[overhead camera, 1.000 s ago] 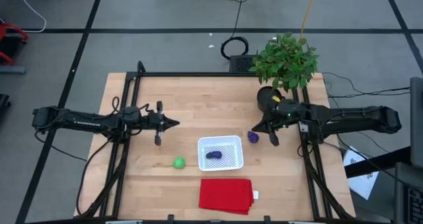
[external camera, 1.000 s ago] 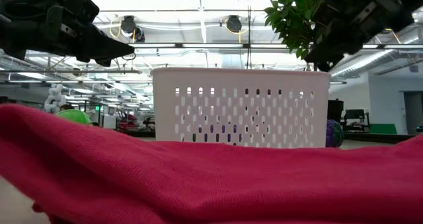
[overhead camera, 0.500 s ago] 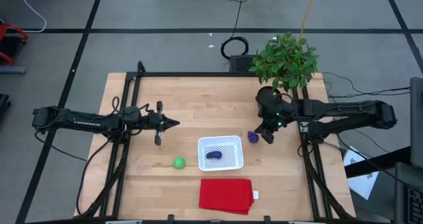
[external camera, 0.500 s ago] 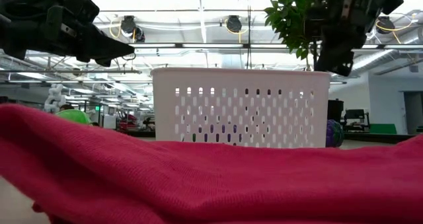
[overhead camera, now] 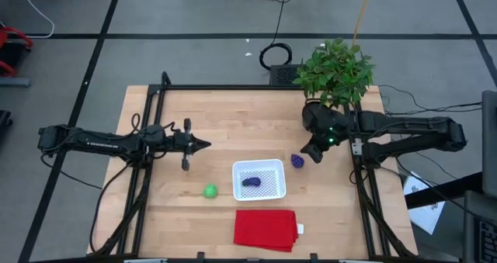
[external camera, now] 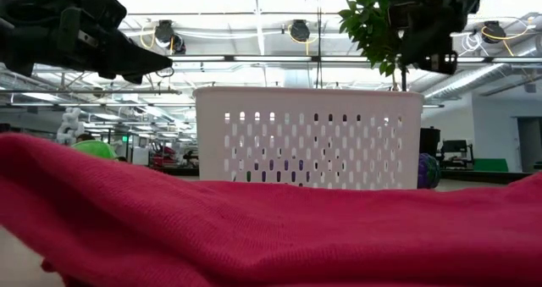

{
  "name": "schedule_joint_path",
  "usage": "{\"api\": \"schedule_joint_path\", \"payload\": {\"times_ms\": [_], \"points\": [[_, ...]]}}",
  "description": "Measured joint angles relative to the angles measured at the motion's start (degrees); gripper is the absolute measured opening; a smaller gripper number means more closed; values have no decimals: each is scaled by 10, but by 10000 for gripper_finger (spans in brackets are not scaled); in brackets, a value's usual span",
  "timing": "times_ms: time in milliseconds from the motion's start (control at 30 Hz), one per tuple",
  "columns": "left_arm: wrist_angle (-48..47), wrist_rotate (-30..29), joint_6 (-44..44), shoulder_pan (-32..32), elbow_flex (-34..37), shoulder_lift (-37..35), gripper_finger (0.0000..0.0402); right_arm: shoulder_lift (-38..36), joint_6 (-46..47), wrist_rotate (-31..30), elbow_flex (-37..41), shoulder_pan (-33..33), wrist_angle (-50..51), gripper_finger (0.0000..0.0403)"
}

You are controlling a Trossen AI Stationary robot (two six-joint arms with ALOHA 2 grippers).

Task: Pick and placing Produce into tupperware
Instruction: Put the grapes into the white basket

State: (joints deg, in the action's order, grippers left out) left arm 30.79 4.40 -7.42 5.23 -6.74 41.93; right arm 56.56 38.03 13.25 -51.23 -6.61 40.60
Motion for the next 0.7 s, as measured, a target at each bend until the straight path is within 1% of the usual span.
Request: {"api": "schedule_joint_path", "payload": {"times_ms": [133,367,500,600,700], "points": [[5,0,0,0,0,0,3,36,21,-25,-49,0,85,8],[4,0,3,0,0,0,3,134,14,-28,-119,0,193,0],[3,0,4,0,0,0,3,179,-2,-27,-121,0,193,0],[-8,0,4,0,0,0,3,203,-36,-25,-121,0,193,0],[-19,0,2,0,0,0,3,216,-33,-21,-121,0,185,0]]}}
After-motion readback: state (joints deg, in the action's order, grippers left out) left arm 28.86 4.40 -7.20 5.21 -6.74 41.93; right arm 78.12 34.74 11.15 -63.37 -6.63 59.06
